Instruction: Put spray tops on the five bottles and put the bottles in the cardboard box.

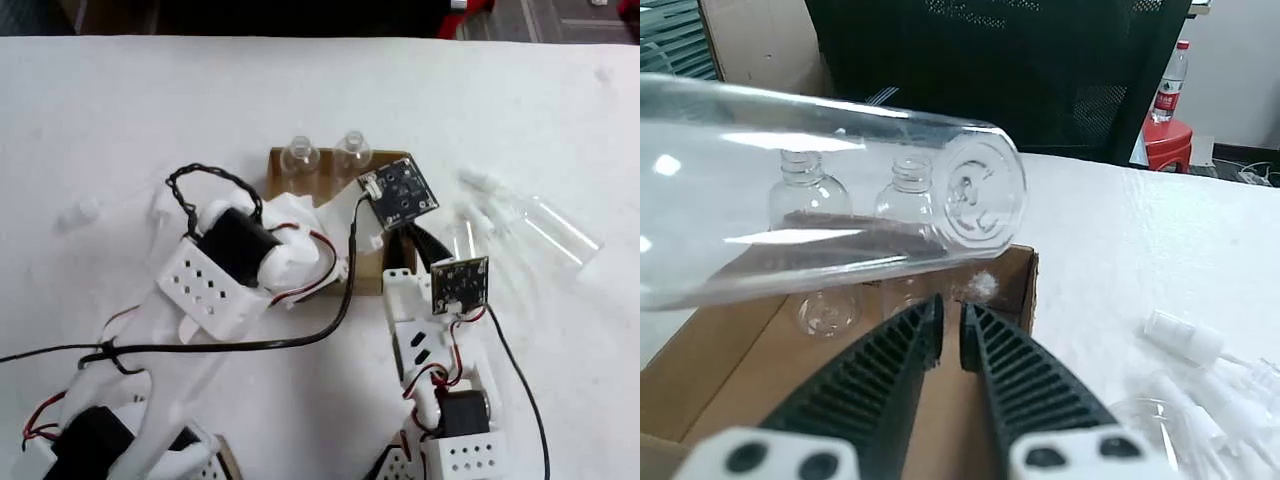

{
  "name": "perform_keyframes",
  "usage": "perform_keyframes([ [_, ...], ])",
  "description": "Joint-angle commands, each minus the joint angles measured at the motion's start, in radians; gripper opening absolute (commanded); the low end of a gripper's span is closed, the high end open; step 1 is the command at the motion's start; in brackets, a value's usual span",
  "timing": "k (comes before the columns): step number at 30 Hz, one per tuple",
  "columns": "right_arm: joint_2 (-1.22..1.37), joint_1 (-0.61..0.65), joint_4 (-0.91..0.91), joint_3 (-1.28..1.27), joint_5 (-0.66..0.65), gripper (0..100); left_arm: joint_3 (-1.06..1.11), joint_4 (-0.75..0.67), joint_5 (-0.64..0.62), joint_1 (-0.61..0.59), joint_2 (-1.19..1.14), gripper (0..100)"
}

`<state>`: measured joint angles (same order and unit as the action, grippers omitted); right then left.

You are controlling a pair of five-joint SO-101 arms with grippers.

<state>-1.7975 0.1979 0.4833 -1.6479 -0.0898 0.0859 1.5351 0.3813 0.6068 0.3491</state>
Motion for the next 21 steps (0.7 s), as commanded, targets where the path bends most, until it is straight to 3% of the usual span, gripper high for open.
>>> perform_keyframes([
  [1,-0.007,-0.004,-0.016,0.008,-0.011,1.7,-0.072,0.064,0.026,0.001,0.005,2],
  [5,-0.007,-0.012,-0.016,0.006,-0.011,1.8,-0.161,0.249,0.124,-0.084,0.004,2],
  [10,-0.007,-0.056,-0.022,0.006,-0.011,1.8,-0.118,0.258,0.199,-0.414,0.042,2],
  [17,-0.007,-0.054,-0.047,-0.015,-0.011,1.8,0.12,0.256,0.545,-0.756,0.101,2],
  [21,-0.004,-0.056,-0.107,-0.041,-0.012,1.8,0.236,0.25,0.829,-0.924,0.097,2],
])
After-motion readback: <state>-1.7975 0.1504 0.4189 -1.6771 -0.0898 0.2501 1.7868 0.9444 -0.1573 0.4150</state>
